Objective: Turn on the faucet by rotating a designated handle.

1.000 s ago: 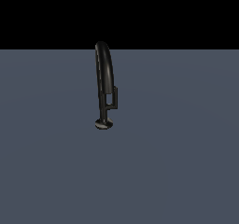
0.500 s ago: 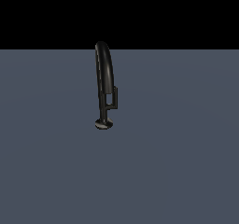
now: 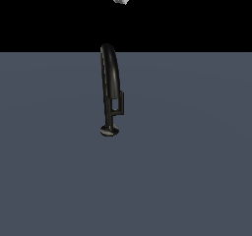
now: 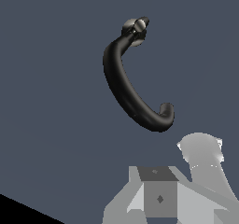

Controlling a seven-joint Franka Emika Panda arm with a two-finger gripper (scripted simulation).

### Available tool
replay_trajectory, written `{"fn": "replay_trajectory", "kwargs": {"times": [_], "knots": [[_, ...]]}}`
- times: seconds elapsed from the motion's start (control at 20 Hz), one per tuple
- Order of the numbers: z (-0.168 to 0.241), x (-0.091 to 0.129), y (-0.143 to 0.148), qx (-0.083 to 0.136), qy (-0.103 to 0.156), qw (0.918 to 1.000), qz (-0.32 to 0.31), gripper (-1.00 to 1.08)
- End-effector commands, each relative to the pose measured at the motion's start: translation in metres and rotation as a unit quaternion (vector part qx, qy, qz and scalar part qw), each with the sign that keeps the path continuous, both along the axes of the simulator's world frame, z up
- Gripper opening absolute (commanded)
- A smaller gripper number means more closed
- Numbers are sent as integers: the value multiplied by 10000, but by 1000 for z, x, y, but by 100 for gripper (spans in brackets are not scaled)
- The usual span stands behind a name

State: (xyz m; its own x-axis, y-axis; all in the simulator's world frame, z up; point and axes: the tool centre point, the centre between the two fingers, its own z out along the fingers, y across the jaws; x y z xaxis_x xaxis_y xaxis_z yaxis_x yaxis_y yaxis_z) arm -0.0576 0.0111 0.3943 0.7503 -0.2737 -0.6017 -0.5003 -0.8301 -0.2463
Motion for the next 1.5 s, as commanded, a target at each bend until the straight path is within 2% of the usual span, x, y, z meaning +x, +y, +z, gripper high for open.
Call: {"fn": "replay_trajectory", "kwargs": {"times": [0.0,0.4,0.75,1.0,1.45], "knots": [[-12,12,0,168,223,9994,-184,-100],[-55,47,-2,724,961,9896,-791,-100],[-100,74,-3,1248,1656,9687,-1365,-100],[-138,91,-1,1651,2191,9444,-1810,-100],[-207,110,6,2317,3084,8863,-2561,-100]]}}
